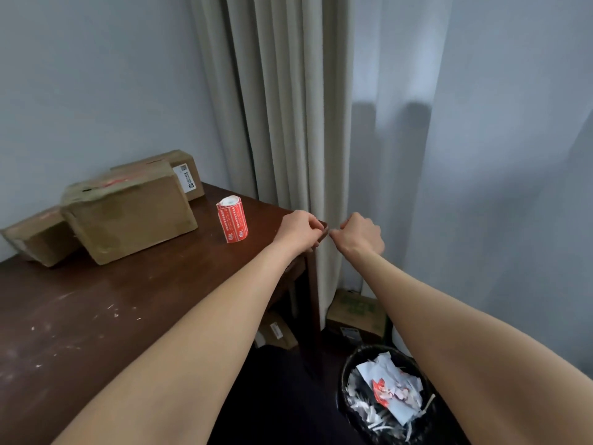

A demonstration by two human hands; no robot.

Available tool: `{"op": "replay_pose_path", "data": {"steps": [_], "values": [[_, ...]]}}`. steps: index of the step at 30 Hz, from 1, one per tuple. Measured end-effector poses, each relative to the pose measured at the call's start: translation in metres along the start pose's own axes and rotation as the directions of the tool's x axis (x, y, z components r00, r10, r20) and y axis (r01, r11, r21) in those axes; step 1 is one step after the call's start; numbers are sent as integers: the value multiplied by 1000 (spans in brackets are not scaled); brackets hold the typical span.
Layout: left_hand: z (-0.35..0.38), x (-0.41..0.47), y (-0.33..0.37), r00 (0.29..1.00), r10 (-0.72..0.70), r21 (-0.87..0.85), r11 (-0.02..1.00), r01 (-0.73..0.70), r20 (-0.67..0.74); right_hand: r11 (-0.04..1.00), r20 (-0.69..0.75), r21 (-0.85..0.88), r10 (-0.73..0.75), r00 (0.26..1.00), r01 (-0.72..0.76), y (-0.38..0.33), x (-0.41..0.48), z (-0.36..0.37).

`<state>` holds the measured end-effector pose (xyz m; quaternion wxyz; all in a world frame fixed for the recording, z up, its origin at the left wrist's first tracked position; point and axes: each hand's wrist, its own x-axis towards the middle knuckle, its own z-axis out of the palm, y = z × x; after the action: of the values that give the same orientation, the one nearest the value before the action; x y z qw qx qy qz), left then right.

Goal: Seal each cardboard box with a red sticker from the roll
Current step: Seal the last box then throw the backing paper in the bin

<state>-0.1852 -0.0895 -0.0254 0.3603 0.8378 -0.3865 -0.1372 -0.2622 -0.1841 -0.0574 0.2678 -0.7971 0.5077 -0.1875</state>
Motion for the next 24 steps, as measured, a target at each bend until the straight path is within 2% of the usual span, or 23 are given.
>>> {"op": "replay_pose_path", "data": {"steps": [10, 17, 21, 24], "values": [[-56, -11, -11, 989, 31, 124, 992, -13, -146, 991, -24, 36, -132, 991, 132, -61, -16, -11], [-88, -18, -22, 955, 1, 161, 986, 49, -296, 961, -37, 57, -269, 962, 271, -103, -30, -7], [-107, -15, -31, 935, -33, 144, 985, 90, -354, 918, 45, 125, -383, 923, 375, -121, -35, 5], [-122, -14, -41, 897, -80, 110, 984, 140, -434, 908, 171, 188, -406, 898, 374, -132, -34, 17]]}}
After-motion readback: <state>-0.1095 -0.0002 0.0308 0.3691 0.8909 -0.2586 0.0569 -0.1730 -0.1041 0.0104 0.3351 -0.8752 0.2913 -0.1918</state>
